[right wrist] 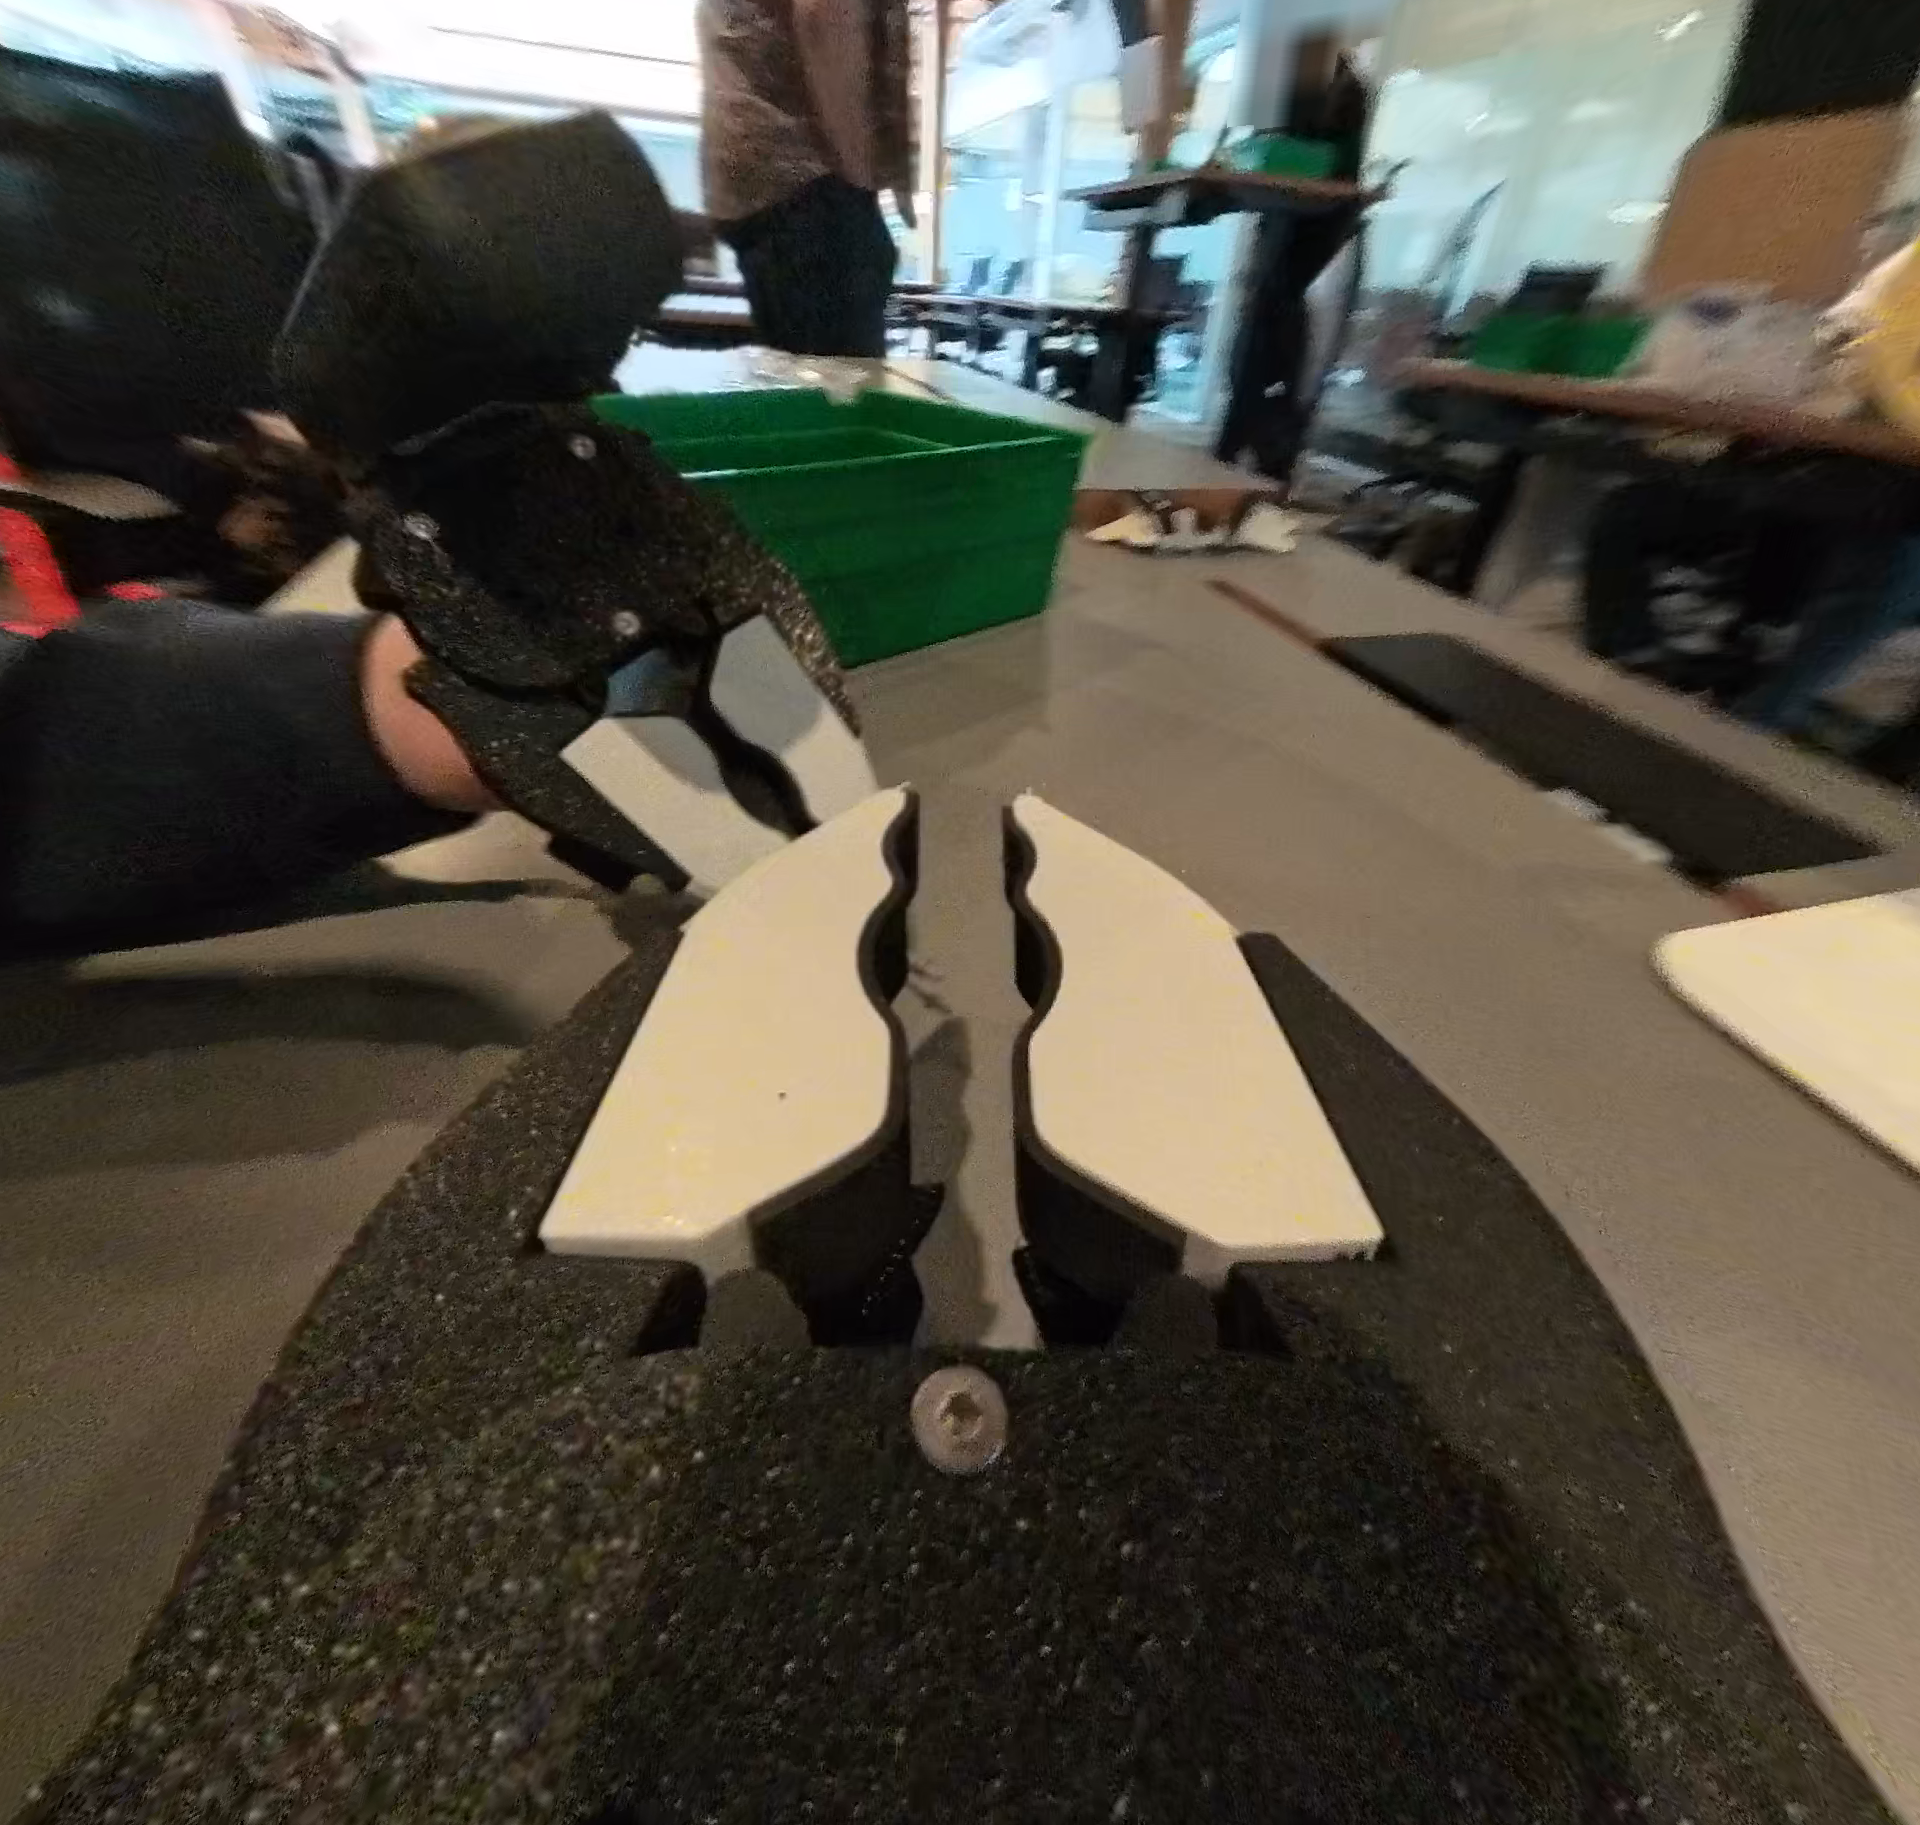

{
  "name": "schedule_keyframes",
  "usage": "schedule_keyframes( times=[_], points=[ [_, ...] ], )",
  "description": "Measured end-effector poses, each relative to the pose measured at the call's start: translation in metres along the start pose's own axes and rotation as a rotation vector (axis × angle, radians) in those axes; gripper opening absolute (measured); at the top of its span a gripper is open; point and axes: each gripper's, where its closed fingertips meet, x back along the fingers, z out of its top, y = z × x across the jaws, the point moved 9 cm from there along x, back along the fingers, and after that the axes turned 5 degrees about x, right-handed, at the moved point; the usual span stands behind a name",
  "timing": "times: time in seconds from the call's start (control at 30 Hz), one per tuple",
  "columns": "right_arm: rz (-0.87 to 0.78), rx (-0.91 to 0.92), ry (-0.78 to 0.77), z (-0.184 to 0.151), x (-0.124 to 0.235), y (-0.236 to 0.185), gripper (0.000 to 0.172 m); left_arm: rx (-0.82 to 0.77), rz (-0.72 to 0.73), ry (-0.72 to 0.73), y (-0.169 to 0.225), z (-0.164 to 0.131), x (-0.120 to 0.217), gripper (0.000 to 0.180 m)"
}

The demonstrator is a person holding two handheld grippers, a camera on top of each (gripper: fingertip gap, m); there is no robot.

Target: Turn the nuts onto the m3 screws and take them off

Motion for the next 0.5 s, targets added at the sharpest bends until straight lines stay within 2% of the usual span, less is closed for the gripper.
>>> schedule_keyframes(
  times=[0.17, 0.33, 0.5],
  points=[
    [0.179, -0.187, -0.028, -0.004, -0.001, 0.007, 0.034, -0.080, 0.032, 0.269, 0.002, 0.008, 0.017, 0.002],
    [0.231, -0.208, -0.071, -0.005, -0.005, 0.005, 0.027, -0.167, 0.019, 0.414, 0.014, 0.015, 0.025, 0.002],
    [0.269, -0.189, -0.098, -0.006, -0.008, 0.001, 0.015, -0.215, 0.017, 0.423, 0.021, 0.018, 0.025, 0.002]
  ],
)
